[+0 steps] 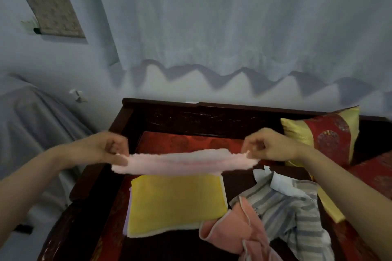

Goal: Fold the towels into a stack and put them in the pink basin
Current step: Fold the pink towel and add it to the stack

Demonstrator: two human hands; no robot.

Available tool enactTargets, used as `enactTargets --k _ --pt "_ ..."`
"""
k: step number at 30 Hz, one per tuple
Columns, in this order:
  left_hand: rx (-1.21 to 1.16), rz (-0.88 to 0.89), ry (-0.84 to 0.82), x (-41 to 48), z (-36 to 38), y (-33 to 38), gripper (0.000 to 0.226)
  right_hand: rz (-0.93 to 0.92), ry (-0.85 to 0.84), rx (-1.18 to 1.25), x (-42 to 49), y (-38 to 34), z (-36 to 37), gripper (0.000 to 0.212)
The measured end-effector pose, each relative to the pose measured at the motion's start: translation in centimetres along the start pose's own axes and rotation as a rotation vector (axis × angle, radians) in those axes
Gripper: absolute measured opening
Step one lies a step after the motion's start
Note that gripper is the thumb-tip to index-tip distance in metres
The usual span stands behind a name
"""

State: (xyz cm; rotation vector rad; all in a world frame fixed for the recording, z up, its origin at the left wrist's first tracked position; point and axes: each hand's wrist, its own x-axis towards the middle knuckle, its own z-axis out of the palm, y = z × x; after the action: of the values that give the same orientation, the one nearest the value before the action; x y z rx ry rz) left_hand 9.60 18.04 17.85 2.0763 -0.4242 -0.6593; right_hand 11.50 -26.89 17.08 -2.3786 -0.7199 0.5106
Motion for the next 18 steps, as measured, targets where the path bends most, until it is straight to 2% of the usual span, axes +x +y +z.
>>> enactTargets --k 1,3,6,9,11,14,16,18 --pt "-0.018 -0.055 -0.153 -0.4 1.1 -1.2 0.014 0.027 -0.112 0.056 -0.4 0.5 1.3 0.02" --pt "-0.078 -0.154 -0.347 -0.6 3.4 -3.7 0.013 0.077 -0.274 0.145 -0.8 1.6 3.9 0.019" --pt "-0.15 -0.252 -0.395 0.0 6.4 -6.6 0.014 0.126 -0.362 0.155 -0.4 3.9 7.6 0.018" --pt "-0.212 -0.26 -0.216 1.6 7.1 -8.7 0.011 0.166 -0.262 0.176 1.3 6.4 9.8 0.018" --pt "-0.266 -0.265 0.02 3.1 6.7 -10.0 0.007 0.212 -0.06 0.225 2.9 7.8 10.4 0.029" --pt "-0.376 -0.316 0.342 6.2 6.3 -12.3 0.004 0.278 0.237 0.205 6.1 9.8 11.3 0.032" --pt "-0.39 -0.361 0.464 8.5 6.0 -13.8 0.003 0.352 0.359 0.218 8.3 10.6 11.7 0.028" --pt "-0.352 -0.401 0.509 10.2 6.2 -14.7 0.003 0.411 0.408 0.198 10.1 11.1 12.2 0.019"
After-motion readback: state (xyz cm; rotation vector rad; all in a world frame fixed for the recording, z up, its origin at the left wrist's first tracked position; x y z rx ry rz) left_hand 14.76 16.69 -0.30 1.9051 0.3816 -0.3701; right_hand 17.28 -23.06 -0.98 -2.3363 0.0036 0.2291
